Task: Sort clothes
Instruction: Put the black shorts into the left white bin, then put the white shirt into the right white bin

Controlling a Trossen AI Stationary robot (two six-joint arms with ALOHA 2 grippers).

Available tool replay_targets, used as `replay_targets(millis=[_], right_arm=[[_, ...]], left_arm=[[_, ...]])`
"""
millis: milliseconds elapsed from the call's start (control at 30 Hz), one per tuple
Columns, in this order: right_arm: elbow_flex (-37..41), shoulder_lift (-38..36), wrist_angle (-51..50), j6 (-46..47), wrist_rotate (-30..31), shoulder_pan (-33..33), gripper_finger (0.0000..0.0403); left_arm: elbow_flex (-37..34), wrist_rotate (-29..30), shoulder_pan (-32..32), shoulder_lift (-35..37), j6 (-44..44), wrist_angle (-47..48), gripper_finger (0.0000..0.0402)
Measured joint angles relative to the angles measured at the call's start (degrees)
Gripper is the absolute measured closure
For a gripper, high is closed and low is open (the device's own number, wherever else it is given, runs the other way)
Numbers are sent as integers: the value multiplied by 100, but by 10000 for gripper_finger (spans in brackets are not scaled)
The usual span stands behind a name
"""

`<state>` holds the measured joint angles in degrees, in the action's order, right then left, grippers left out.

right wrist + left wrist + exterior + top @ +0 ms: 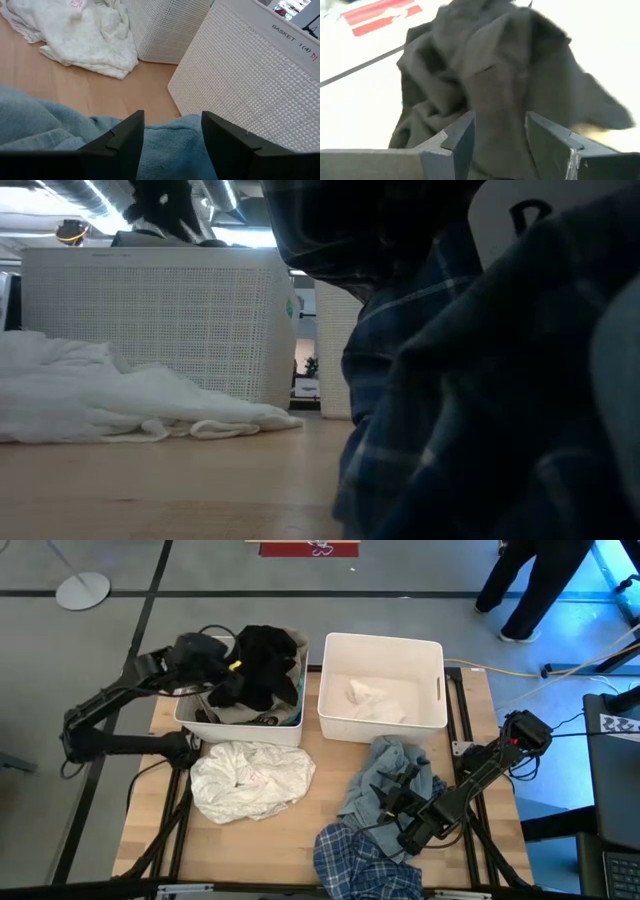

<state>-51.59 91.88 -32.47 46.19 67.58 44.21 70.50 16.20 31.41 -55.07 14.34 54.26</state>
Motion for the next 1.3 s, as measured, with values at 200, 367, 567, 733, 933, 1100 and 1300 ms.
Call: replay_targets(millis=[200, 367, 567, 733, 933, 1100, 1300], right_arm=[[0, 0, -7, -20, 16, 1, 203], [0, 0, -15, -42, 16, 1, 203], [0, 0, -11, -42, -37, 1, 203], [-2, 0, 33, -42, -69, -1, 203], [-2, 0, 65, -48, -117, 0, 203], [-24, 0, 59, -48, -143, 1, 203], [-264, 2, 56, -365, -278, 1, 203]], left_arm=[[409, -214, -798, 27, 419, 472, 238], [409, -243, -1883, 22, 1341, 1106, 237], [278, -32, -3355, 18, 2536, 1481, 237], [104, 236, -4585, -29, 3477, 1530, 237], [-75, 632, -5897, -357, 4518, 1556, 237], [-270, 671, -6691, -905, 5331, 1580, 237], [-324, 632, -7273, -1758, 5896, 1673, 237]])
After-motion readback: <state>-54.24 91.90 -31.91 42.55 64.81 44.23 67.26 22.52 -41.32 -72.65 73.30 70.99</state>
